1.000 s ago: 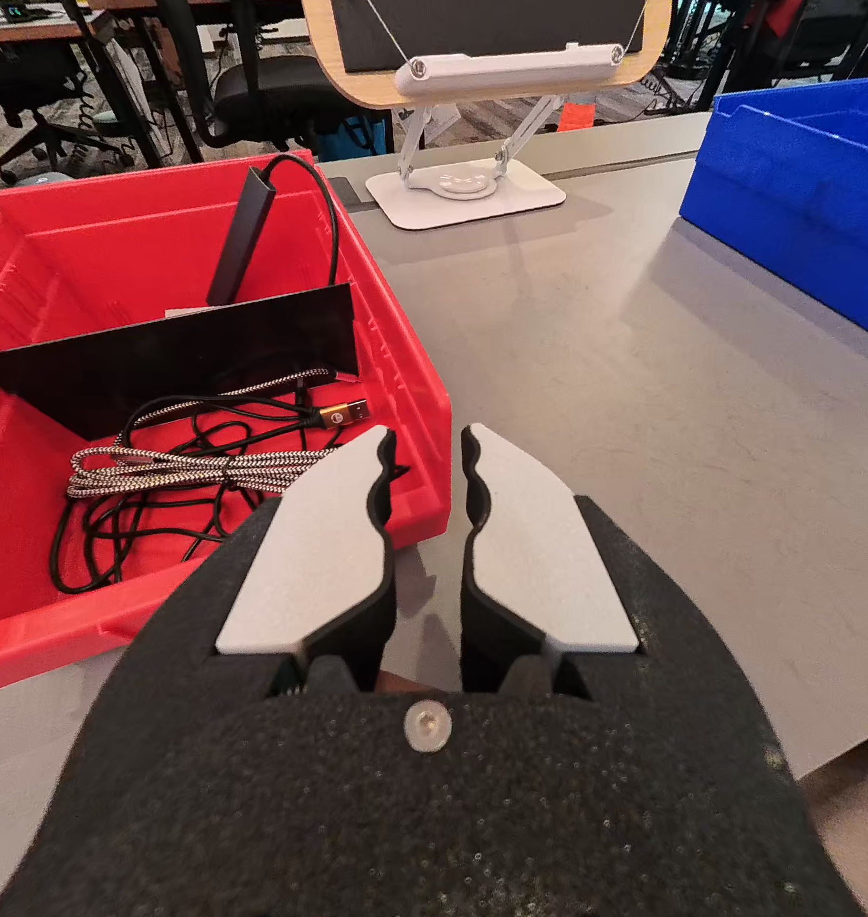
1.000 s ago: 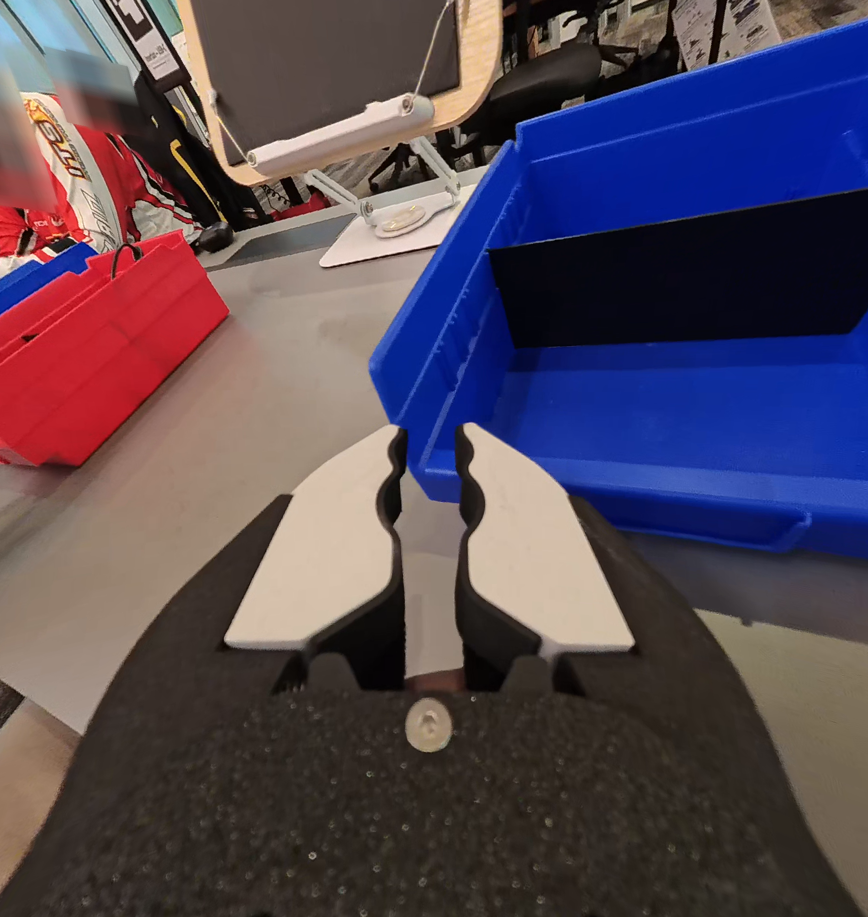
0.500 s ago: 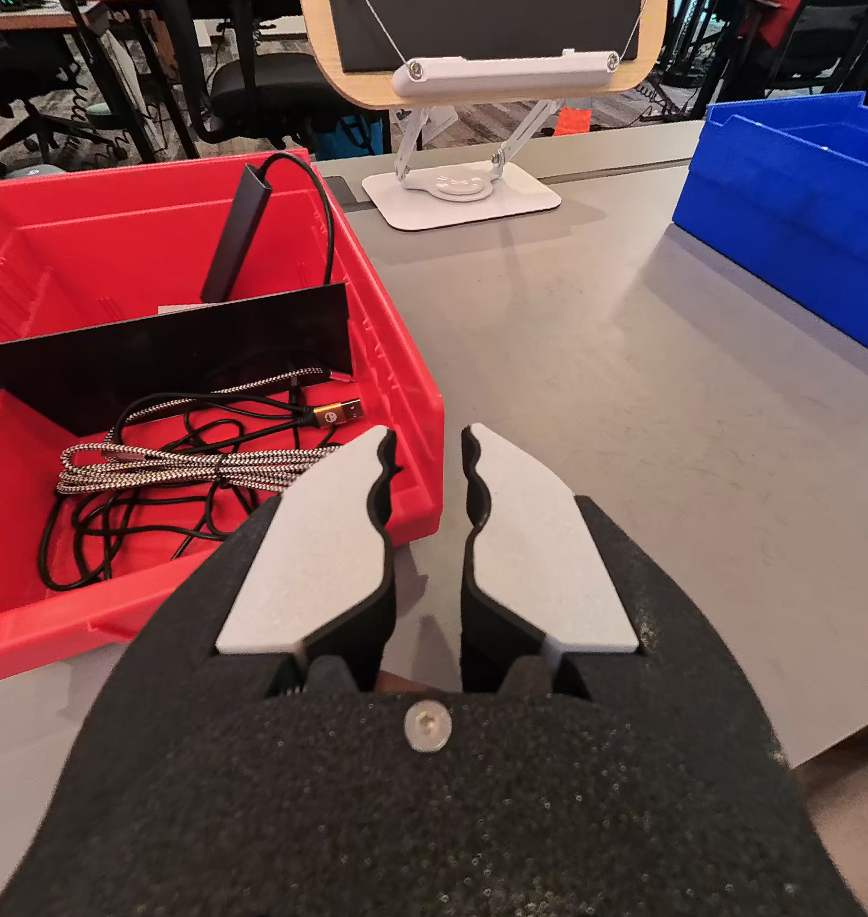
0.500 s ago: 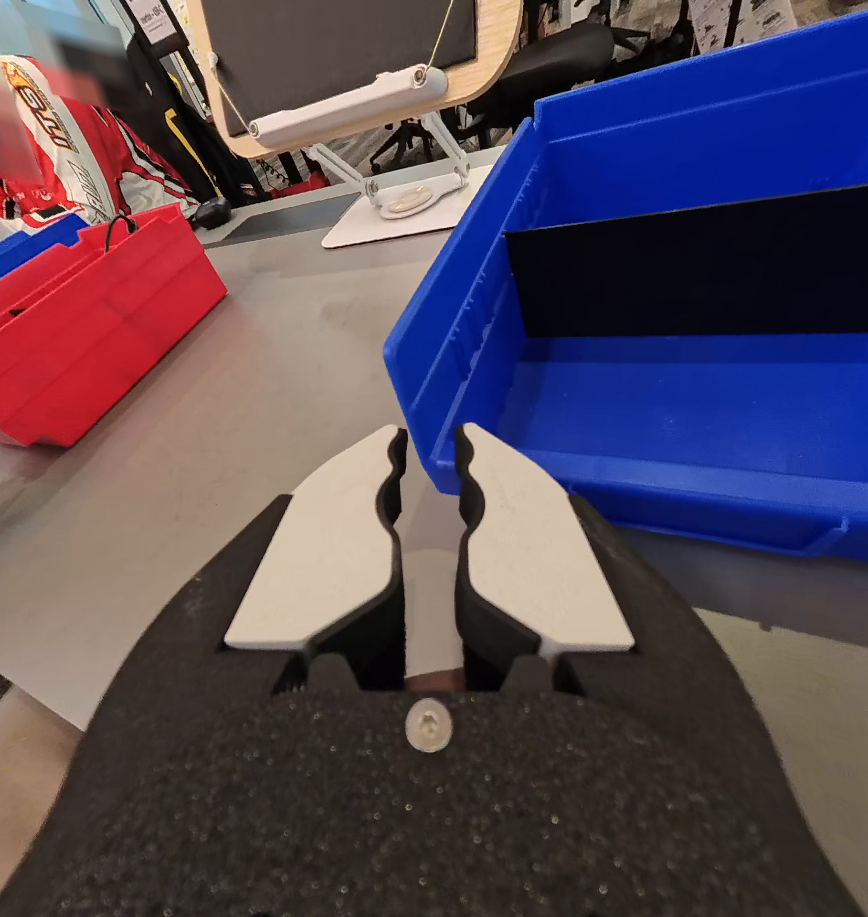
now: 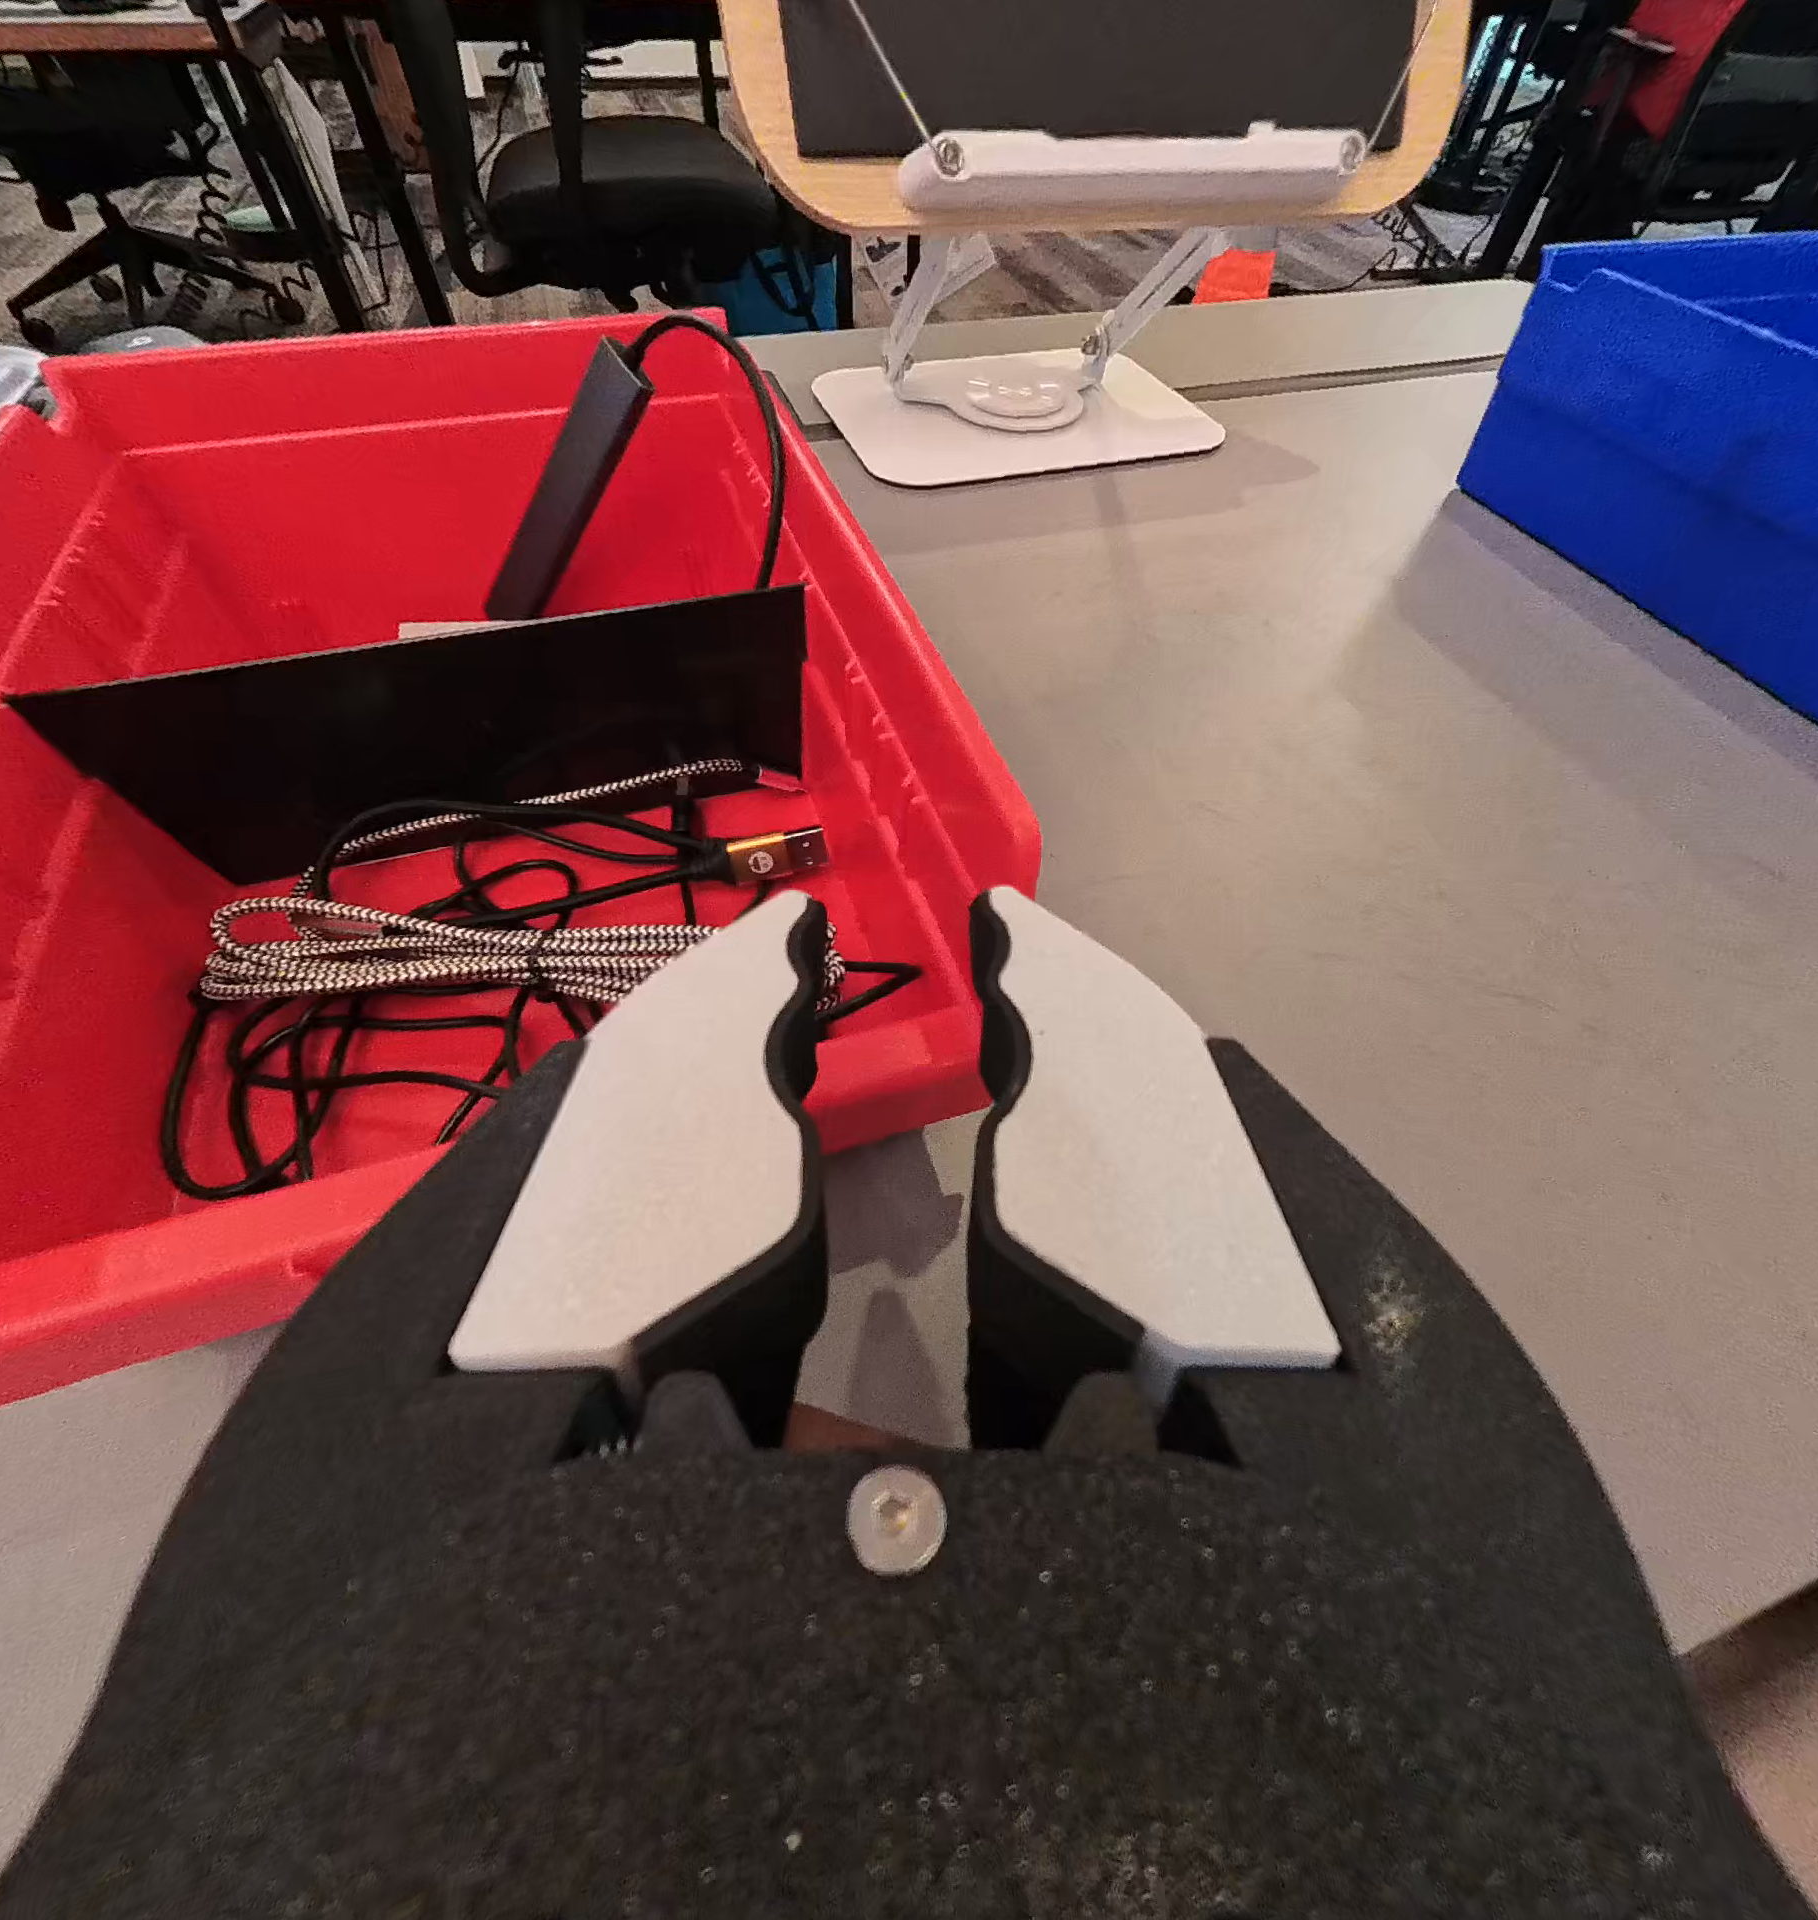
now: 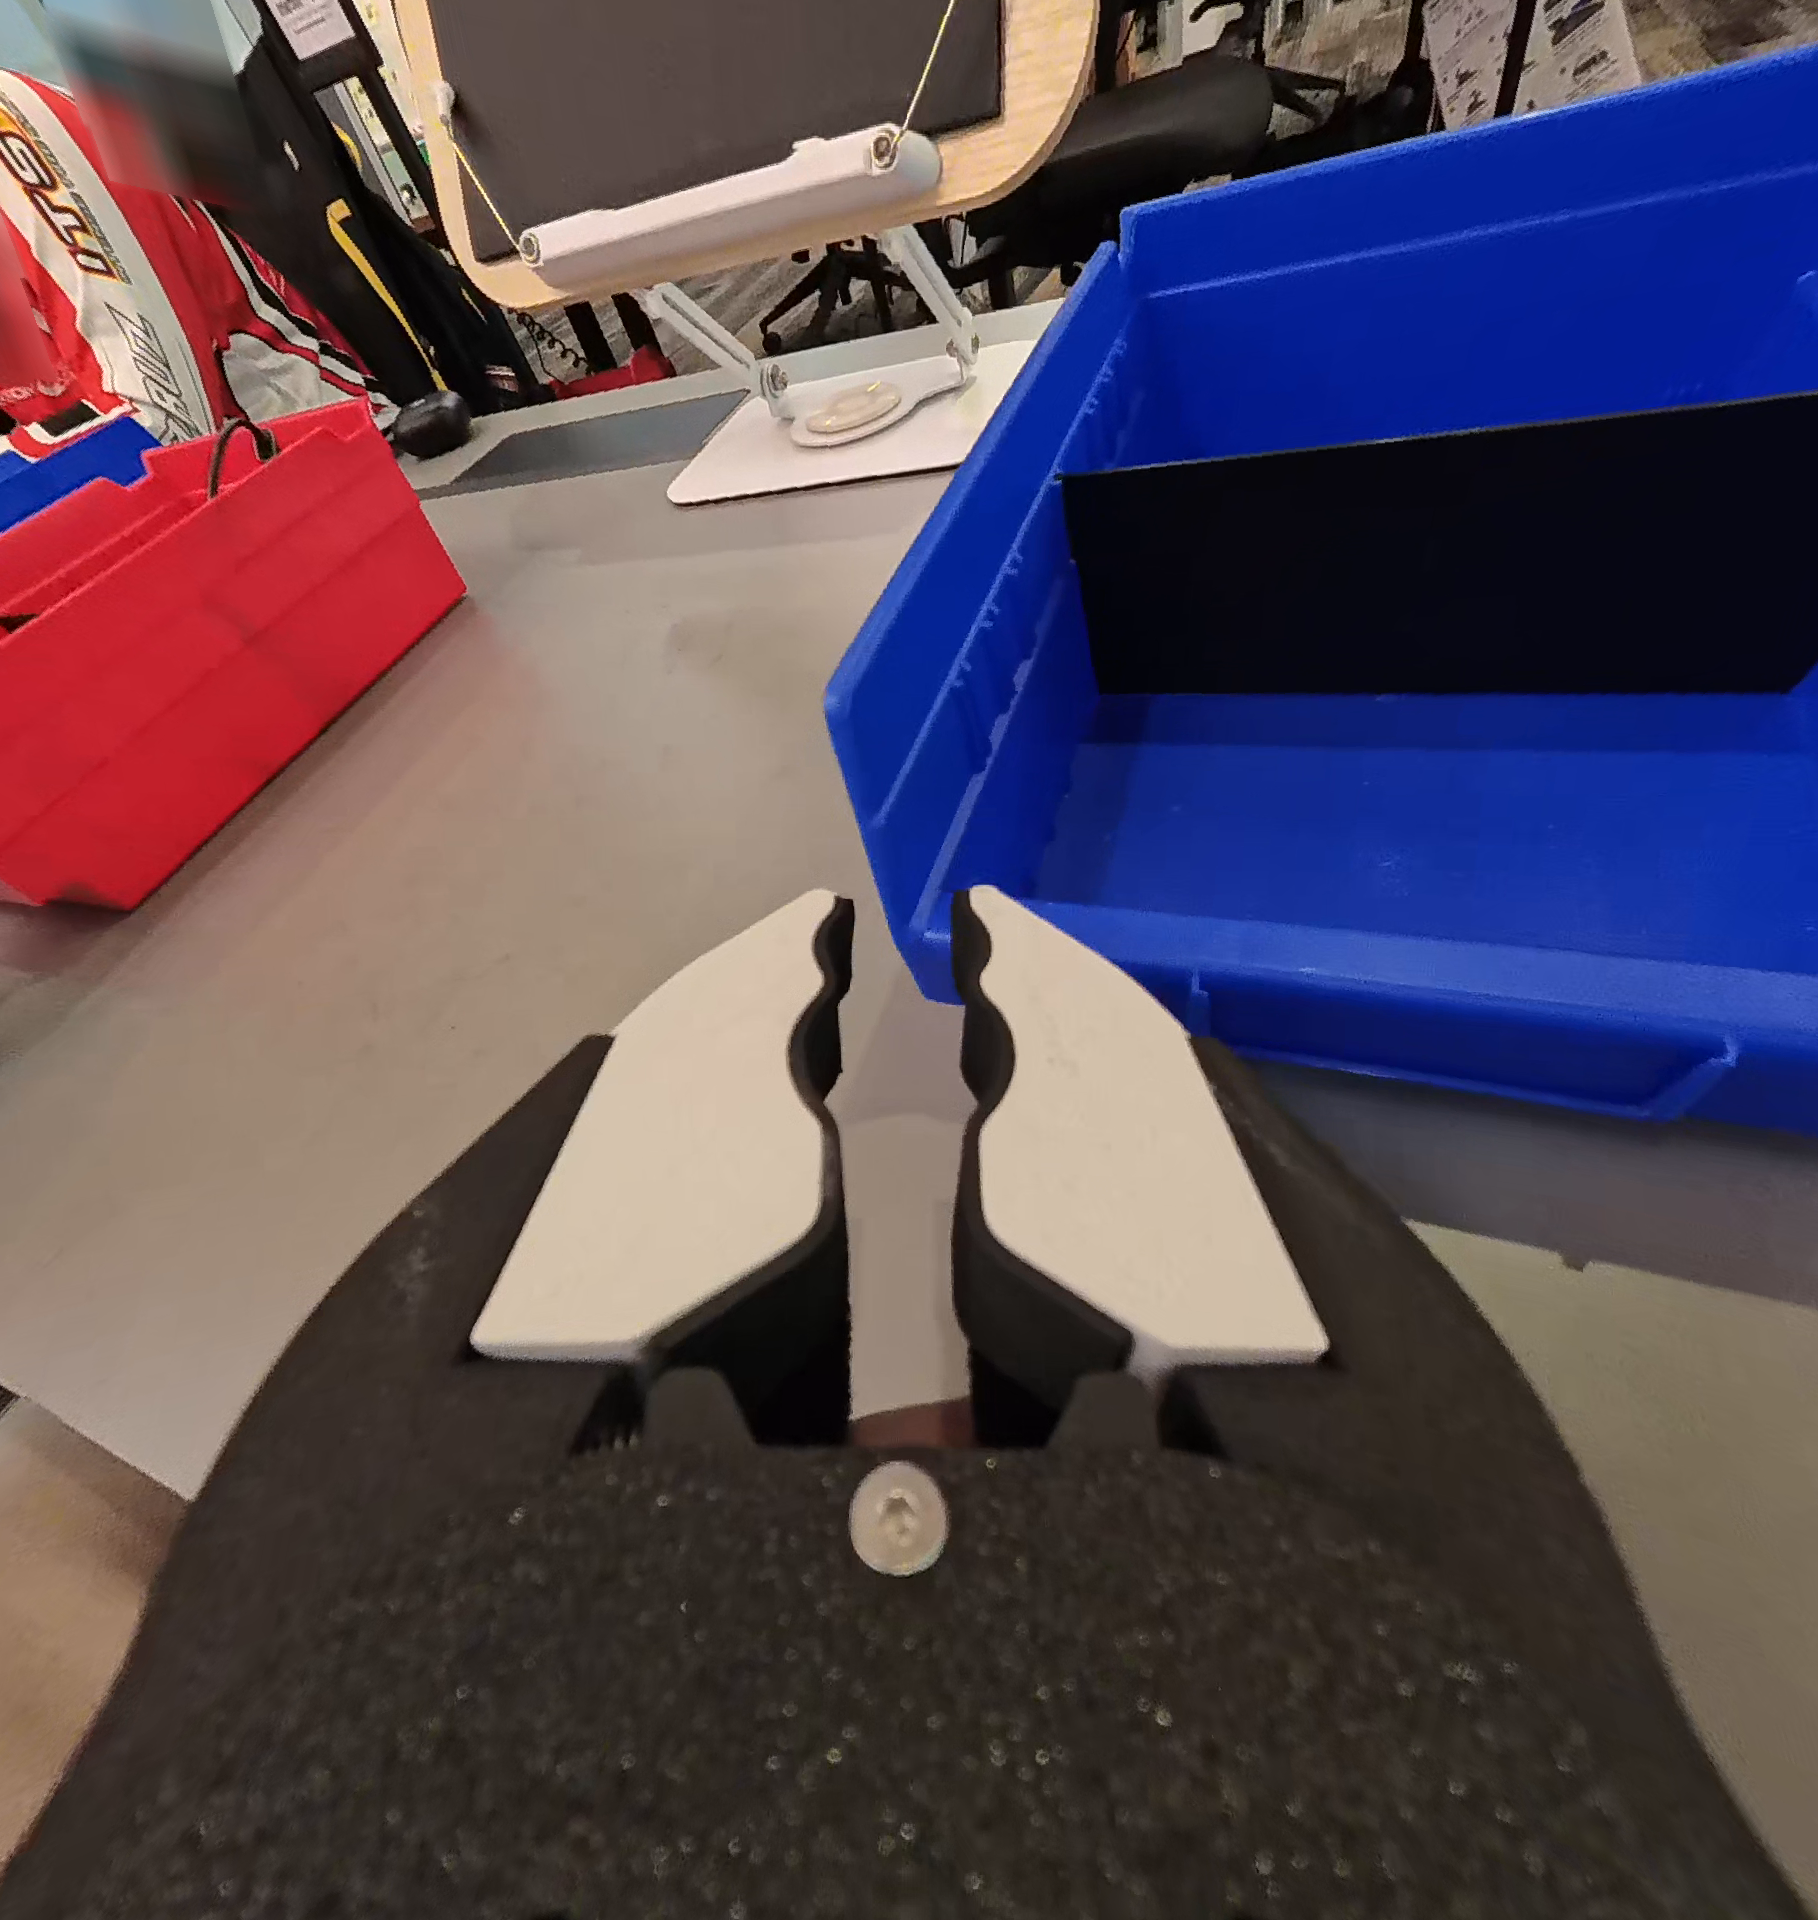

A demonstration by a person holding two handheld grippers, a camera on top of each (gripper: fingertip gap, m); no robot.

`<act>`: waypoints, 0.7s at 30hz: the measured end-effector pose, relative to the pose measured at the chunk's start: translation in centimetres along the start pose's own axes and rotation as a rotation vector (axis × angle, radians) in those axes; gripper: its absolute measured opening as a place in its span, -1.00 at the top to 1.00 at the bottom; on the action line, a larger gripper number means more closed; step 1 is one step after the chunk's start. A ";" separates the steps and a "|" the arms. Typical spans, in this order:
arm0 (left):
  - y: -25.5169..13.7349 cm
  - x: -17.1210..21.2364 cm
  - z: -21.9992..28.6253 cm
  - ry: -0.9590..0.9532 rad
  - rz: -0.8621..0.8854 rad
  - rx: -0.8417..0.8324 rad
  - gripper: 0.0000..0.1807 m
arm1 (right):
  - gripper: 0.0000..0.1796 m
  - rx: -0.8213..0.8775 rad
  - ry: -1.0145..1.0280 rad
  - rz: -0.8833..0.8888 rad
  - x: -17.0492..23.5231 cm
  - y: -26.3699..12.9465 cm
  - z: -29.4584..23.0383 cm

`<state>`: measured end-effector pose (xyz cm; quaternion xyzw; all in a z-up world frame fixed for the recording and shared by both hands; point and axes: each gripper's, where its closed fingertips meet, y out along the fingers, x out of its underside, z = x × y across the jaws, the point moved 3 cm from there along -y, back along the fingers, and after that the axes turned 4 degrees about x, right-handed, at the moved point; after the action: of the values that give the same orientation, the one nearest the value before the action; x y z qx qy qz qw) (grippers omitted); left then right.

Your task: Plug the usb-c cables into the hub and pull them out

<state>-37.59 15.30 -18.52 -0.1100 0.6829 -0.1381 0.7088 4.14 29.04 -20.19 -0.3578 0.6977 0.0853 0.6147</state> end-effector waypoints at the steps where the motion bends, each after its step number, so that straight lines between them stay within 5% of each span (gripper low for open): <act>1: 0.1 0.1 0.0 -0.001 -0.006 0.003 0.71 | 0.81 -0.002 0.001 -0.001 0.0 0.1 0.0; 21: 1.1 0.2 2.6 0.021 -0.030 0.078 0.70 | 0.80 -0.015 -0.012 0.000 0.1 0.0 0.0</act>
<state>-34.95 16.13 -18.99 -0.0913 0.6826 -0.1764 0.7033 4.10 28.97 -20.30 -0.3618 0.6933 0.0926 0.6163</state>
